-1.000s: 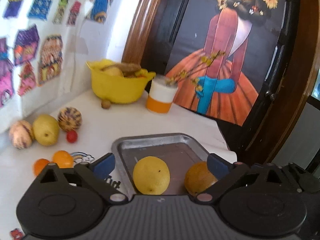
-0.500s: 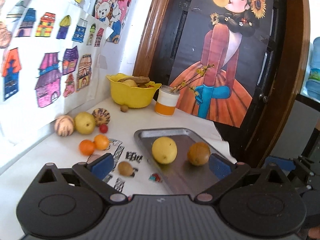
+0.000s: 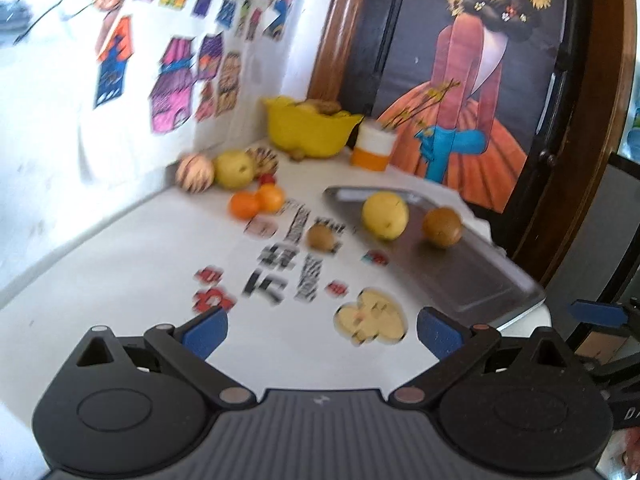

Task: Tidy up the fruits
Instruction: 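Lift both grippers away from the tray, then grasp a tangerine with the left gripper while the right gripper grasps the small brown kiwi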

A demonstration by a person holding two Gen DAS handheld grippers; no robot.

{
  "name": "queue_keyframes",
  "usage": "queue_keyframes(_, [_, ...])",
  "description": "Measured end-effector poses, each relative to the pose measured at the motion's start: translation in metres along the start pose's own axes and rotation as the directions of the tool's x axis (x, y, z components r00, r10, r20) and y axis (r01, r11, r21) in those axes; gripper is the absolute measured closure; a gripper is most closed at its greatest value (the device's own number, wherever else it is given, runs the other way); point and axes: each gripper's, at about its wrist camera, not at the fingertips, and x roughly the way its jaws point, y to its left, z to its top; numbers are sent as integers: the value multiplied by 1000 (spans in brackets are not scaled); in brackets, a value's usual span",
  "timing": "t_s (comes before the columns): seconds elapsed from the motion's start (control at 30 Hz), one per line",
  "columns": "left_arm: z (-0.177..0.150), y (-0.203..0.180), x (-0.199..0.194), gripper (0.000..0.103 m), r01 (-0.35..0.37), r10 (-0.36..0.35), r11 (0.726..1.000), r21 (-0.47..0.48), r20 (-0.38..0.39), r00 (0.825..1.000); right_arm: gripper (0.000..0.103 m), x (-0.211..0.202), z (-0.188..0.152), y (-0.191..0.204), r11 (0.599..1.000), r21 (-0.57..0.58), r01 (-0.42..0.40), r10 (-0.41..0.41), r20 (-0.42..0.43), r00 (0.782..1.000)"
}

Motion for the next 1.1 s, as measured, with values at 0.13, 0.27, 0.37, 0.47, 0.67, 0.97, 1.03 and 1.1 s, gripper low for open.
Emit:
queue_keyframes(0.13, [-9, 18, -7, 1, -23, 23, 1000, -11, -10, 1000, 1, 2, -11, 9, 1000, 16, -6, 7, -28, 1000])
queue_keyframes(0.27, [-10, 33, -11, 1, -50, 50, 999, -16, -13, 999, 1, 9, -13, 17, 1000, 20, -21, 22, -54, 998])
queue_keyframes(0.37, [-6, 45, -10, 1, -72, 72, 997, -18, -23, 997, 1, 17, -9, 24, 999, 6, -36, 37, -72, 997])
queue_keyframes(0.47, [-1, 55, -7, 1, -91, 90, 996, -18, -38, 995, 1, 26, 0, 33, 998, -14, -65, 63, -85, 994])
queue_keyframes(0.67, [19, 70, 6, 1, -127, 127, 992, -6, -42, 991, 1, 47, 26, 57, 987, -91, -134, 128, -65, 990])
queue_keyframes(0.97, [53, 81, 48, 1, -126, 126, 992, -12, -28, 992, 1, 91, 60, 77, 954, -229, -195, 195, -26, 981])
queue_keyframes(1.03, [61, 82, 60, 1, -120, 119, 993, -16, -25, 993, 3, 104, 65, 77, 952, -236, -196, 194, -31, 981])
queue_keyframes(1.1, [69, 82, 71, 1, -115, 115, 993, -11, -22, 993, 3, 117, 71, 74, 953, -231, -198, 195, -36, 980])
